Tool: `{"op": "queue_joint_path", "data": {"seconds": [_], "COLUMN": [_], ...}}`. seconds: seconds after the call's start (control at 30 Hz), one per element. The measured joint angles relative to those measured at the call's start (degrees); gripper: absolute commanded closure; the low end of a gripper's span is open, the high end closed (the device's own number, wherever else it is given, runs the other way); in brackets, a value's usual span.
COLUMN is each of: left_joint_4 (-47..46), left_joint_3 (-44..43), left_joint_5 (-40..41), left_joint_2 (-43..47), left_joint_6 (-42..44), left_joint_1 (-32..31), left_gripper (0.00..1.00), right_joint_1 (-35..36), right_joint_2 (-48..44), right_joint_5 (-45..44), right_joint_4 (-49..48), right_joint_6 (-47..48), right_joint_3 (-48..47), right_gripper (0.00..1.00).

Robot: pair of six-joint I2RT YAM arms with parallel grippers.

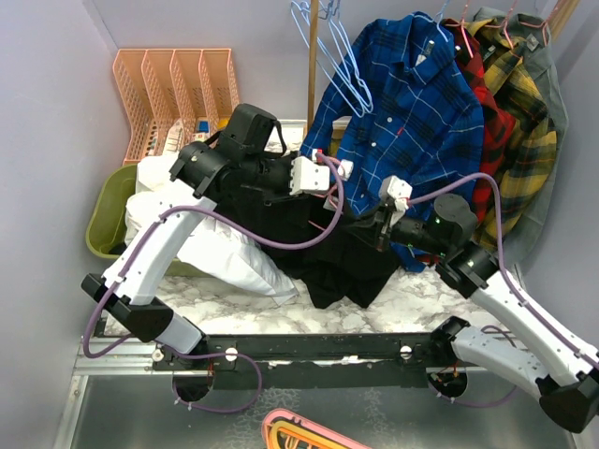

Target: Place the shirt on the hanger

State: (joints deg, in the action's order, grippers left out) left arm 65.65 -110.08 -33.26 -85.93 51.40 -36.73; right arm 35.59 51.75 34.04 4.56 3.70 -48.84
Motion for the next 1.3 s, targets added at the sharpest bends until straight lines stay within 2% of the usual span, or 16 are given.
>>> {"op": "queue_joint_path", "data": {"seconds": [0.27, 0.3, 0.33, 0.37, 0.4, 0.53, 0.67, 0.83, 0.93, 1.03, 1.3], "left_joint_4": [-3.7, -3.9, -4.2, -4.3, -4.5, -4.0, -2.3, -2.9, -5.4, -8.4, -12.4], "left_joint_3": [5.7, 6.1, 6.5, 6.6, 6.6, 4.3, -3.0, -9.9, -9.4, -6.8, -1.0], "left_joint_5": [10.9, 11.7, 12.3, 12.7, 12.9, 10.6, 3.9, 1.7, -0.2, -2.8, -6.4], "left_joint_2": [1.5, 1.7, 2.1, 2.3, 2.4, 2.2, 1.7, 2.3, 3.3, 3.8, 5.5], "left_joint_6": [-1.0, -1.2, -1.5, -1.6, -2.6, -6.7, -10.2, -15.0, -20.0, -25.6, -35.5], "left_joint_1": [1.9, 1.9, 2.2, 2.3, 2.5, 2.5, 2.5, 2.6, 6.0, 12.0, 24.0], "left_gripper": [0.7, 0.53, 0.47, 0.13, 0.02, 0.01, 0.01, 0.01, 0.01, 0.01, 0.01], "right_joint_1": [0.1, 0.1, 0.1, 0.1, 0.1, 0.1, 0.1, 0.1, 0.2, -0.6, -17.7], "right_joint_2": [-11.6, -12.1, -12.5, -12.5, -12.5, -12.5, -11.7, -5.1, -0.1, 5.4, 16.9], "right_joint_5": [-11.4, -12.9, -14.6, -15.9, -17.2, -21.7, -27.0, -36.9, -42.8, -47.7, -47.2], "right_joint_4": [5.5, 6.2, 7.3, 8.4, 9.2, 11.3, 14.1, 19.0, 20.3, 23.0, 22.9], "right_joint_6": [-5.7, -6.5, -7.8, -8.7, -9.6, -13.7, -18.6, -26.0, -27.7, -27.1, -19.5], "right_joint_3": [7.0, 7.0, 6.7, 6.3, 5.8, 5.6, 4.7, -0.5, -2.5, -6.2, -22.3], "right_gripper": [0.99, 0.99, 0.99, 0.99, 0.99, 0.99, 0.99, 0.99, 0.99, 0.99, 0.99]}}
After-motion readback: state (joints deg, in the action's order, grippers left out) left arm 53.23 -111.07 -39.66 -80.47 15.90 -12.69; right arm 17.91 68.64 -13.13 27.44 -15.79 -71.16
